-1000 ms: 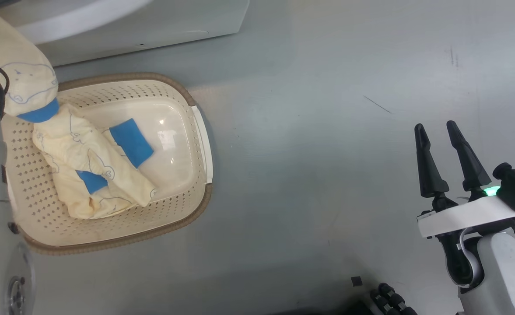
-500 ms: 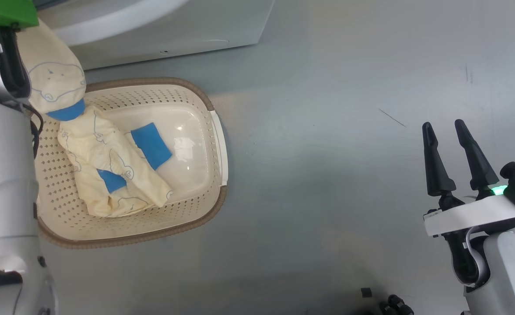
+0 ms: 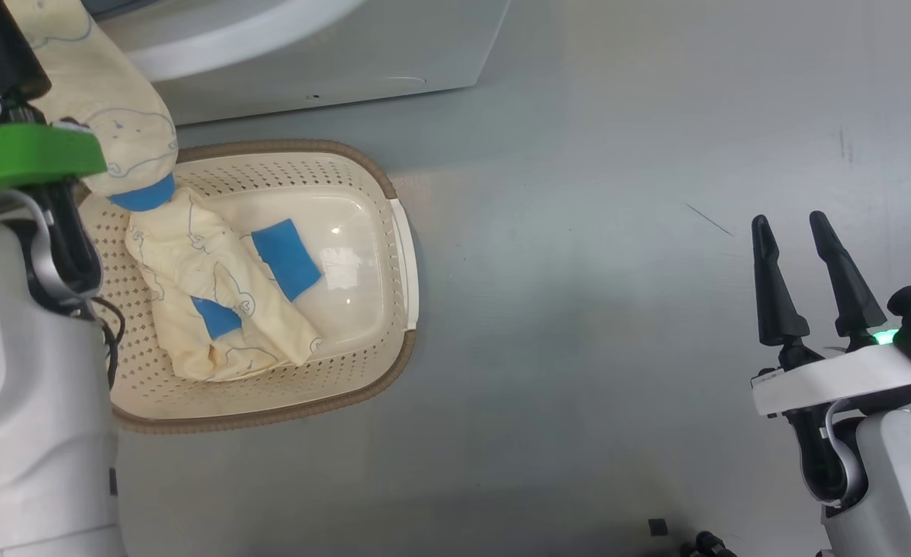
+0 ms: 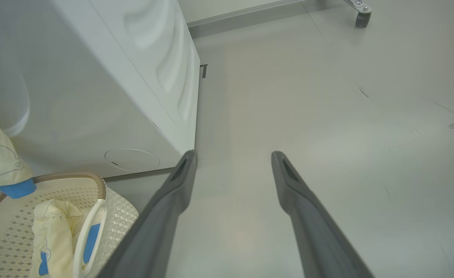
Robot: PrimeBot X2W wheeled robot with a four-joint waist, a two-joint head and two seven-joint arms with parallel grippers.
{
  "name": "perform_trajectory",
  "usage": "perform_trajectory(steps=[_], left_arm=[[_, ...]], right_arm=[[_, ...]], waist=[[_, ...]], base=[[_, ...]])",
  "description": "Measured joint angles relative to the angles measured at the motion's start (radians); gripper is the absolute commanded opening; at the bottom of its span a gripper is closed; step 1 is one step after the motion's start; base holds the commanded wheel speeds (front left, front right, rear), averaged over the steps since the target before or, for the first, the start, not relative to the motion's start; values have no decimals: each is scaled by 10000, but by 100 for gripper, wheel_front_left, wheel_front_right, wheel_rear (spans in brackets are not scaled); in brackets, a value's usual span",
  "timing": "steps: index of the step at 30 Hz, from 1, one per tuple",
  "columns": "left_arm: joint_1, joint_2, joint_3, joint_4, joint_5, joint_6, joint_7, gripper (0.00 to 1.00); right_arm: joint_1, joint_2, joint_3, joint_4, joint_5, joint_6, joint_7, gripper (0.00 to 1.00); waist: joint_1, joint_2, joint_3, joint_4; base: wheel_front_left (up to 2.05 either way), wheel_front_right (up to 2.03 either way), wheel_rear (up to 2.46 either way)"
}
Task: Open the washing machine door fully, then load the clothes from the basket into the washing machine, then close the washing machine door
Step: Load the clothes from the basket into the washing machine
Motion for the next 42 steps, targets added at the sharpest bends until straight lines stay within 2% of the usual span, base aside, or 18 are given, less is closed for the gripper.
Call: perform_trajectory(steps=[6,18,33,42], left_arm=[[1346,-52,238,-901,-8,253,0,100],[4367,-190,-48,-1603,4,261,2,100],[6423,-184,-522,-2104,-46,355,2,100],[7075,-174,-934,-2368,-640,535,2,100]], right_arm=[[-1,0,40,0,0,0,0,100],[-2,27,150,10,0,0,0,100],[-14,25,236,56,0,0,0,100],[-15,31,267,86,0,0,0,100]], waist=[[0,0,0,85],[0,0,-25,53],[0,0,-27,46],[0,0,-48,18]], base=[[0,0,0],[0,0,0],[0,0,0],[0,0,0]])
